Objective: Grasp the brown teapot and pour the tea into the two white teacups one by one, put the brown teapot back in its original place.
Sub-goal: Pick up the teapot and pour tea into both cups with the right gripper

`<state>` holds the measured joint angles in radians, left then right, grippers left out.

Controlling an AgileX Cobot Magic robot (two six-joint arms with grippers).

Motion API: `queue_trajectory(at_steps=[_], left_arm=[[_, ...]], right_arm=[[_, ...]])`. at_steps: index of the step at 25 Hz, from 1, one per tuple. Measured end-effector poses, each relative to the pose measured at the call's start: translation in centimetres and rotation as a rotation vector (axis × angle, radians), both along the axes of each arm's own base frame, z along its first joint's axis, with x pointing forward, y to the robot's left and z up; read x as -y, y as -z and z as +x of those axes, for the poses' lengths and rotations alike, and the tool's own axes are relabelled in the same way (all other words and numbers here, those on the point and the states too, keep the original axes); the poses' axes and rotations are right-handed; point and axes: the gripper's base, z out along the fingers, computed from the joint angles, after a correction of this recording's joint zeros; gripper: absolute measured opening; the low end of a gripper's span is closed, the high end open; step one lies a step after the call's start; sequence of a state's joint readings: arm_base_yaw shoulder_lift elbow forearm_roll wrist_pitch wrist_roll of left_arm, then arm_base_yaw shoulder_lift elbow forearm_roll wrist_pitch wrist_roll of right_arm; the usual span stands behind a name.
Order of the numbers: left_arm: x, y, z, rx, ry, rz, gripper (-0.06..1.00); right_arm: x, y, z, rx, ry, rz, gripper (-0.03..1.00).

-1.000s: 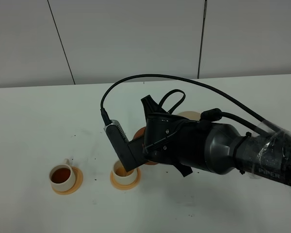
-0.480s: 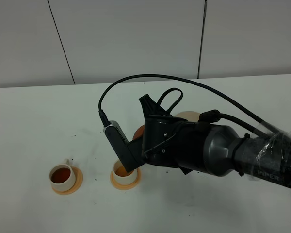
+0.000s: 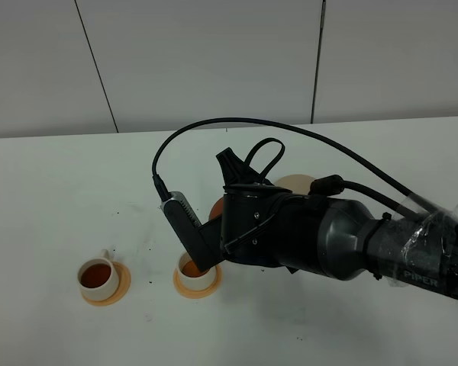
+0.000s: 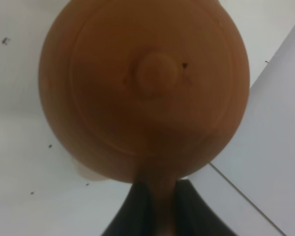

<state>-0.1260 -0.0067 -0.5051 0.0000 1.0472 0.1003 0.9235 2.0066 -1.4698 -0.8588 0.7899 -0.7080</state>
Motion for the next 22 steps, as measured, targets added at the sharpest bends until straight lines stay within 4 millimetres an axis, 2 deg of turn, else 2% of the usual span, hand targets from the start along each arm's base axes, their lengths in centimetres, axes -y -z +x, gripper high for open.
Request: queue_trajectory(at_steps=[22], left_arm=[[0.00, 0.00, 0.00, 0.000, 0.000, 0.000, 0.22]], right_arm=[[-0.17, -0.05, -0.23, 0.009, 0.002, -0.006, 0.10]])
